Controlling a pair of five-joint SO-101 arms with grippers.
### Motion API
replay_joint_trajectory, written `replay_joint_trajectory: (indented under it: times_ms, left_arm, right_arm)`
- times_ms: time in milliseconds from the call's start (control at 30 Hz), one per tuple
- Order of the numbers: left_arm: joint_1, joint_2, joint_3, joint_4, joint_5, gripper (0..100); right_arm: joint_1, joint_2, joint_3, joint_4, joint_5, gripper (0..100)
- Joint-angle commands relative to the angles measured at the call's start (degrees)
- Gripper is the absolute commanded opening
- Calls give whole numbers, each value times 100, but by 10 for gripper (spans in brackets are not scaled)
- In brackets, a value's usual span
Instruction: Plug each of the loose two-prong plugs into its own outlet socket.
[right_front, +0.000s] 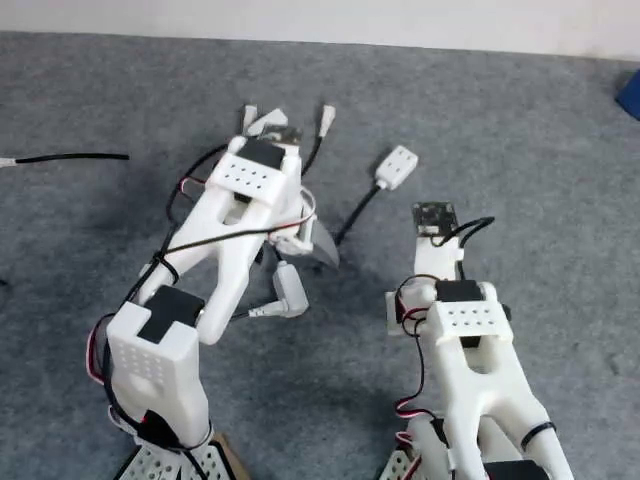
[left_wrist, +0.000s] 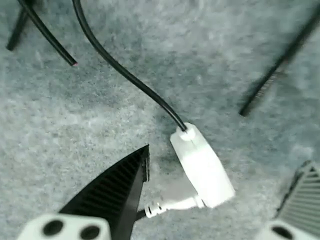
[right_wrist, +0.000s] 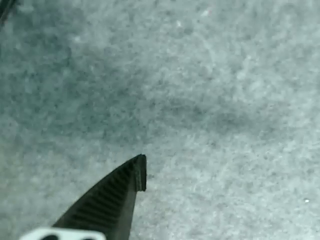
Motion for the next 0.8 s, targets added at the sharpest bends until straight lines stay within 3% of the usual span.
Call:
replay_joint_trajectory:
  times_ms: [0, 367, 767]
  left_arm:
    - [-92, -224, 356, -299, 9, 426]
    - [-145, -224, 1103, -404, -413, 412]
    - [-171, -224, 1103, -897, -1811, 64]
  right_arm:
    - [-75, -189, -66, 48, -35, 568]
    - [-75, -171, -57, 40, -35, 568]
    - [-84, -136, -48, 40, -35, 568]
